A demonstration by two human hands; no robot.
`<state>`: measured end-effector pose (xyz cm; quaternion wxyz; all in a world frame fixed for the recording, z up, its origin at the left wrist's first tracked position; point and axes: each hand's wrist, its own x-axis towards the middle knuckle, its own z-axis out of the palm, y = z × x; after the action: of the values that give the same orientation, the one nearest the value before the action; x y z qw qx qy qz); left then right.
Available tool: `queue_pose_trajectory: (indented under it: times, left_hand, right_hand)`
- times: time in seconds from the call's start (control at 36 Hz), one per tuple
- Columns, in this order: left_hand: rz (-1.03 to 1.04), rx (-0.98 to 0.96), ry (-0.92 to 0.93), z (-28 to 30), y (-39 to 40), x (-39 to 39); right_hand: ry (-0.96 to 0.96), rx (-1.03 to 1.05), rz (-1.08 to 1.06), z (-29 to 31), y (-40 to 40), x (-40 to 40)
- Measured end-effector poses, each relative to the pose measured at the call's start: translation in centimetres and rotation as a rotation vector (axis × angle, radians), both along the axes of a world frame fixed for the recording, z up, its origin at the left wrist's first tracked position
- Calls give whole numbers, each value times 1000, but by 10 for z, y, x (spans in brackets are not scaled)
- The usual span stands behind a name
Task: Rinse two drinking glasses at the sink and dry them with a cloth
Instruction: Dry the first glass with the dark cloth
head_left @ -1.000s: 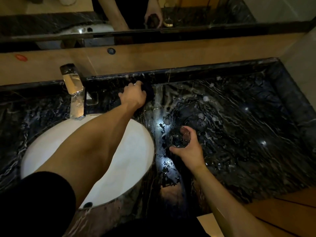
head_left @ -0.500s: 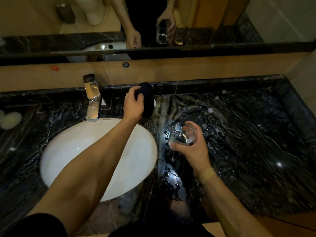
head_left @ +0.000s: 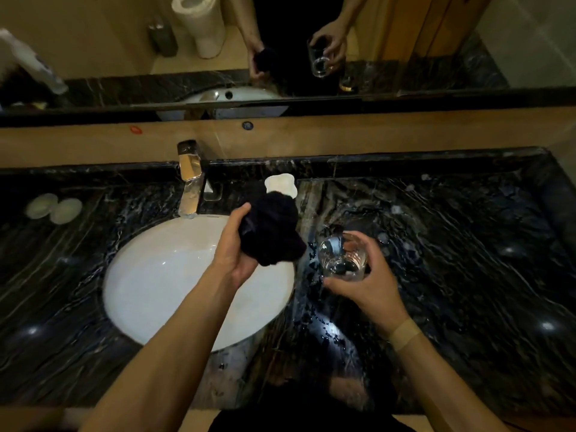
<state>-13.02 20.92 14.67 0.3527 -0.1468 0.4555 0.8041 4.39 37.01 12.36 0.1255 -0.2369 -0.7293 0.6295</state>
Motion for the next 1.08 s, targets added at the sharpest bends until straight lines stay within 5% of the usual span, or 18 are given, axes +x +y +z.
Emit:
queue_pose_trajectory:
  times: [0.08, 0.39, 0.58, 0.72, 0.92, 1.08]
  left_hand:
    - [-3, -124, 69, 2, -8, 20]
    - [-186, -624, 895, 25, -9, 94]
    - [-620, -805, 1448, 17, -22, 101]
    - [-962, -794, 1463, 22, -32, 86]
    - [-1050, -674, 1506, 40, -10, 83]
    - [-948, -677, 1326, 25, -12, 80]
  right_hand:
    - [19, 81, 22, 2, -3, 7]
    - [-21, 307, 108, 0, -18, 10]
    - [-49, 343, 176, 5, -13, 7]
    - [0, 369, 286, 17, -1, 7]
    - [-39, 450, 562, 34, 2, -3]
    - [-47, 244, 536, 32, 4, -8]
